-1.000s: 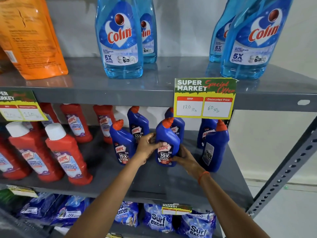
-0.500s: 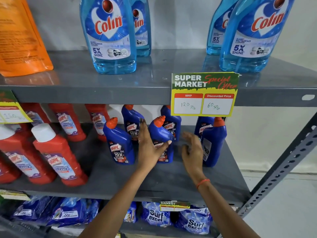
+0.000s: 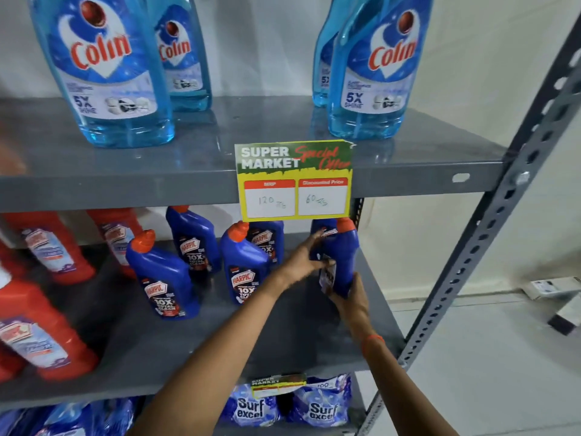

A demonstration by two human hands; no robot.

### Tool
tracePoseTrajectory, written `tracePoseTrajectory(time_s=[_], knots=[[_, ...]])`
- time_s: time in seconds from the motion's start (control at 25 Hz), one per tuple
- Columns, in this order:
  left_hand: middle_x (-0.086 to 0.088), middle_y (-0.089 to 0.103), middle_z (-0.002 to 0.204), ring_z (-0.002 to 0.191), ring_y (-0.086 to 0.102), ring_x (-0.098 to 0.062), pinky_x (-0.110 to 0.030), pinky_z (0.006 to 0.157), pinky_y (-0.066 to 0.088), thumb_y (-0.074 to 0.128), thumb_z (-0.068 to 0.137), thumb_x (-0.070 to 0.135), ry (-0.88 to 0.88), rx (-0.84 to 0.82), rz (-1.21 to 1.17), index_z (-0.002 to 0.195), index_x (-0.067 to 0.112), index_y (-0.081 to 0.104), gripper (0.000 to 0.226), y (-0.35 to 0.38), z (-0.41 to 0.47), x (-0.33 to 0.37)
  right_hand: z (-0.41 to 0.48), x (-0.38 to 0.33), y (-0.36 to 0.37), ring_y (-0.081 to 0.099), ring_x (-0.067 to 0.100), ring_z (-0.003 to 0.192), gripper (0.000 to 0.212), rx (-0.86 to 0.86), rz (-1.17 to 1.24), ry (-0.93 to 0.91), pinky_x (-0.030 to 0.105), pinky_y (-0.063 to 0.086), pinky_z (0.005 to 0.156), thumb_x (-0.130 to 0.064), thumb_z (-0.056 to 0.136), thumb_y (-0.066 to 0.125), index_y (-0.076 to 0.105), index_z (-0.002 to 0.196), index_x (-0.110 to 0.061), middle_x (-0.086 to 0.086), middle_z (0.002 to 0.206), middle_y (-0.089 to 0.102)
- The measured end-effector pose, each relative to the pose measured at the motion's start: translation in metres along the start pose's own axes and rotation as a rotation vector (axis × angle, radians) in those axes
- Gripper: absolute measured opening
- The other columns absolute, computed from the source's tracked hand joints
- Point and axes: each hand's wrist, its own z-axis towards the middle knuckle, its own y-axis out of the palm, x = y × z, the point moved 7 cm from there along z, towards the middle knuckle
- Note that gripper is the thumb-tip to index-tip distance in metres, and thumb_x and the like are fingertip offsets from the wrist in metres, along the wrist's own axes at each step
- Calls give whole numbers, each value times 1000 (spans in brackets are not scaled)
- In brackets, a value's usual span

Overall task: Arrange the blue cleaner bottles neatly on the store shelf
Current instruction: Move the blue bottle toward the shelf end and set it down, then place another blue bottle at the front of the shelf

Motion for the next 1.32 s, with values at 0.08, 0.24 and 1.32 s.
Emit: tracePoseTrajectory(time_s=[0.08,0.24,1.32], knots=[[-12,45,142,131,43,-24,-32,106,38,68,77,1,-35,-50,-65,139,13,33,73,-1,6,-3,7,2,-3,53,26,86,46,-62,-2,-2,24,42,60,0,72,72,48,111,-4,10,96,57],[-13,61,126,120,55,-26,-38,102,46,72,75,9,-69,-64,-114,124,11,53,53,-10,5,-8,9,7,-11,61,22,93,43,-301,126,28,19,55,71,-2,74,71,52,112,-8,11,107,65],[-10,68,107,100,65,-30,-35,80,56,75,72,10,-92,242,-491,110,11,61,40,-17,-6,-11,6,-23,0,58,17,89,36,-346,197,-99,21,57,69,1,83,57,46,110,-20,12,103,58]])
